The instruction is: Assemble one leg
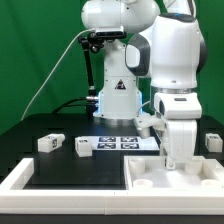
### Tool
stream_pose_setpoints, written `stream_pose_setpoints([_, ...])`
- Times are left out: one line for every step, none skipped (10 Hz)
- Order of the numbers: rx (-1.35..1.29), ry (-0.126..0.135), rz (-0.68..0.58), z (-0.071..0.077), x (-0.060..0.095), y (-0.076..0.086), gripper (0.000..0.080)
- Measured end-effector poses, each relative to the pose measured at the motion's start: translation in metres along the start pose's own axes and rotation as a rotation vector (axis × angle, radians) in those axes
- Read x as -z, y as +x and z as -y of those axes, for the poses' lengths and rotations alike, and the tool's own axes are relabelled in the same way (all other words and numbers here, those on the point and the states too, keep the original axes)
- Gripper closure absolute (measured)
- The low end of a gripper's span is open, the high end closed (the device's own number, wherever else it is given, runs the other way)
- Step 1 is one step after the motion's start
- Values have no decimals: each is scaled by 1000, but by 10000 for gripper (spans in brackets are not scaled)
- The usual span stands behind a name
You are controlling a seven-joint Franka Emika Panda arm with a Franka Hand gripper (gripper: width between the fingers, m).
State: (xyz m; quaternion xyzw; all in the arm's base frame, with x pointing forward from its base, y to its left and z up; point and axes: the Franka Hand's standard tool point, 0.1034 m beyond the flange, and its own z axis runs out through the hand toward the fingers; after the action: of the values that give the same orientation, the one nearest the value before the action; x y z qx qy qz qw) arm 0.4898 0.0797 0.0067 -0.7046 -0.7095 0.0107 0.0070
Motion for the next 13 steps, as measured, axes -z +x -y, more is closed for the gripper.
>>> stream_pose_setpoints([-32,0,1,0,0,0,741])
stream_pose_setpoints([-34,0,1,0,0,0,741])
stream_pose_setpoints([-34,-1,1,0,0,0,741])
stream_pose_setpoints([-34,-1,1,0,0,0,741])
stream_pose_setpoints([-34,-1,1,0,0,0,627])
stream_pose_setpoints([-34,-1,1,0,0,0,458])
stream_pose_setpoints([-34,-1,1,0,0,0,458])
stream_pose_setpoints([-34,-1,1,0,0,0,320])
stream_pose_setpoints([-34,-1,1,0,0,0,208])
stream_pose_setpoints([-34,-1,1,0,0,0,208])
stream_pose_setpoints([-34,-1,1,0,0,0,161])
stream_pose_setpoints([-34,-1,1,0,0,0,161])
stream_pose_setpoints([-34,-1,1,0,0,0,152])
